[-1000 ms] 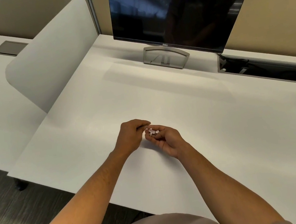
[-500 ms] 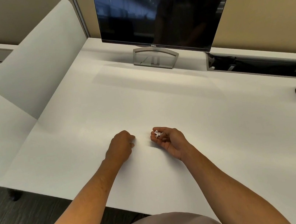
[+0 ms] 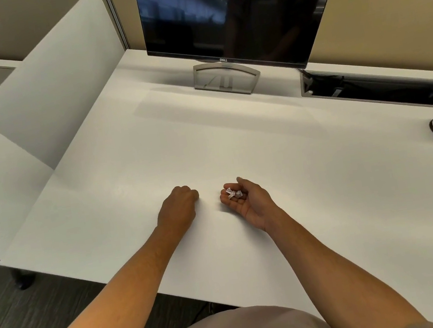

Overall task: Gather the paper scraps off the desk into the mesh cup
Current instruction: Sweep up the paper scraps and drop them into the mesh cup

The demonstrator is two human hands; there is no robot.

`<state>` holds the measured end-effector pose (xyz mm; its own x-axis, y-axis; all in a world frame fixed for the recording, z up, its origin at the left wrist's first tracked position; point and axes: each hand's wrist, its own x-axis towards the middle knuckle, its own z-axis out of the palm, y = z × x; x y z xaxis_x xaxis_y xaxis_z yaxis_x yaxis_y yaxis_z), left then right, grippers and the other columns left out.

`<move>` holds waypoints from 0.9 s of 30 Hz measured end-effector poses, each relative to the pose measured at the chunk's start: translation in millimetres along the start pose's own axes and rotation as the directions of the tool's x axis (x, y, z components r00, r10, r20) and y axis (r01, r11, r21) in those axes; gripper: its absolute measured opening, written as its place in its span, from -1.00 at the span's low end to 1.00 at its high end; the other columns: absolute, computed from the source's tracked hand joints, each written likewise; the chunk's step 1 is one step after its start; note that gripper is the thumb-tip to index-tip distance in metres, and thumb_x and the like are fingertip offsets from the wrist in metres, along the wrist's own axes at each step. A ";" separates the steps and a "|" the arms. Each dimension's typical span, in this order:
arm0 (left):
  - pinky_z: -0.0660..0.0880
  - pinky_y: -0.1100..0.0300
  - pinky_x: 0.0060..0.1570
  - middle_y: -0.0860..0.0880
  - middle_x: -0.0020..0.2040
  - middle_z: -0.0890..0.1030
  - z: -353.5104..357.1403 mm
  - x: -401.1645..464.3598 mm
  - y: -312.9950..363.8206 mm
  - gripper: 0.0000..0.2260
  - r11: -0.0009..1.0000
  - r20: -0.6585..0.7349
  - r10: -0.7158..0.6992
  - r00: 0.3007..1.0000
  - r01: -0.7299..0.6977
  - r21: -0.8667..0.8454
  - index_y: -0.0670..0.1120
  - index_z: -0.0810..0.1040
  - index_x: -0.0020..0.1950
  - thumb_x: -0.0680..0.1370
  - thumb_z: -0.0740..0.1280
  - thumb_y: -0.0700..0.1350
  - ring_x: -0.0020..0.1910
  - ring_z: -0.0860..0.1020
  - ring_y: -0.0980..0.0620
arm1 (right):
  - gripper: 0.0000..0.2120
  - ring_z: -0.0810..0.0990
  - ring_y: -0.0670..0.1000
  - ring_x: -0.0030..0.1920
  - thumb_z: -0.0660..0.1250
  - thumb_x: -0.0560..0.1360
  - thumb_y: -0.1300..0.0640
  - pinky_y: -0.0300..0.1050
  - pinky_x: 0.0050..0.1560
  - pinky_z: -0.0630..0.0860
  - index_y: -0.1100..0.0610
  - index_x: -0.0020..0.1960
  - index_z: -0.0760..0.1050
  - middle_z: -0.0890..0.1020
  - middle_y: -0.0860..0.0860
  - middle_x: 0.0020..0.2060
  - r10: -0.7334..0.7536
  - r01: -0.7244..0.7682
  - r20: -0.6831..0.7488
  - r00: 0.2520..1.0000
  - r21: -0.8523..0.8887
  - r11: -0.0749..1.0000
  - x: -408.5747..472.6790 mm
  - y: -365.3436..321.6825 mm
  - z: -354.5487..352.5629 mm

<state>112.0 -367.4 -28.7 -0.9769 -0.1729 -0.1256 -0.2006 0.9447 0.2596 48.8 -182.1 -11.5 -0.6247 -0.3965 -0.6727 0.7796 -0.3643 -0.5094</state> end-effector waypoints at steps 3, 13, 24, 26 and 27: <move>0.43 0.03 -0.08 -0.11 0.00 0.52 5.3 -2.7 2.1 -0.74 0.996 -0.016 -0.028 0.999 0.026 -0.084 -0.17 0.54 0.06 0.48 0.16 -0.38 0.06 0.42 -0.10 | -0.61 0.65 0.15 -0.14 0.25 0.61 0.01 -0.03 -0.04 0.66 0.38 -0.03 0.56 0.64 0.21 -0.22 -0.002 0.002 -0.013 1.000 -0.041 0.999 -0.6 0.8 0.2; 0.34 0.28 -0.20 0.05 -0.15 0.55 -6.9 -4.4 -9.5 -0.83 0.777 -0.016 -0.291 0.957 0.227 -0.587 -0.14 0.55 -0.12 0.54 0.20 -0.33 -0.11 0.50 0.03 | -0.54 0.65 0.13 -0.17 0.22 0.61 -0.07 -0.04 -0.02 0.65 0.37 -0.03 0.55 0.64 0.19 -0.23 -0.026 0.024 -0.027 0.999 -0.072 0.997 -4.9 1.2 1.8; 0.39 0.37 -0.17 0.05 -0.16 0.63 -39.1 3.3 40.6 -0.88 0.804 -0.053 -0.009 0.999 -0.024 -0.594 -0.07 0.63 -0.11 0.55 0.32 -0.22 -0.16 0.53 0.14 | -0.48 0.68 0.15 -0.19 0.22 0.59 -0.11 -0.04 -0.05 0.66 0.39 -0.06 0.57 0.67 0.18 -0.28 -0.041 0.042 0.019 0.999 -0.065 0.997 -6.2 7.6 8.0; 0.45 0.16 -0.12 -0.02 -0.15 0.63 -37.1 5.0 54.7 -0.86 0.856 -0.065 0.091 0.994 -0.112 -0.505 -0.07 0.66 -0.08 0.54 0.30 -0.21 -0.12 0.53 0.04 | -0.47 0.69 0.11 -0.19 0.19 0.60 -0.12 -0.02 0.01 0.65 0.37 -0.08 0.59 0.68 0.17 -0.26 -0.060 0.061 0.033 0.998 -0.048 0.997 -8.8 5.8 4.5; 0.46 0.10 -0.10 -0.04 -0.14 0.63 -35.9 5.8 61.0 -0.83 0.872 -0.071 0.127 0.989 -0.145 -0.467 -0.06 0.68 -0.05 0.55 0.29 -0.20 -0.10 0.52 0.01 | -0.46 0.70 0.08 -0.19 0.18 0.61 -0.12 -0.02 0.02 0.64 0.37 -0.10 0.59 0.68 0.16 -0.27 -0.072 0.073 0.039 0.997 -0.038 0.997 -10.5 4.7 2.2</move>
<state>91.4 -320.8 20.8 -0.9972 -0.0713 -0.0235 -0.0677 0.7192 0.6915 58.8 -181.5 -5.7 -0.6801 -0.4016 -0.6133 0.7330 -0.3600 -0.5771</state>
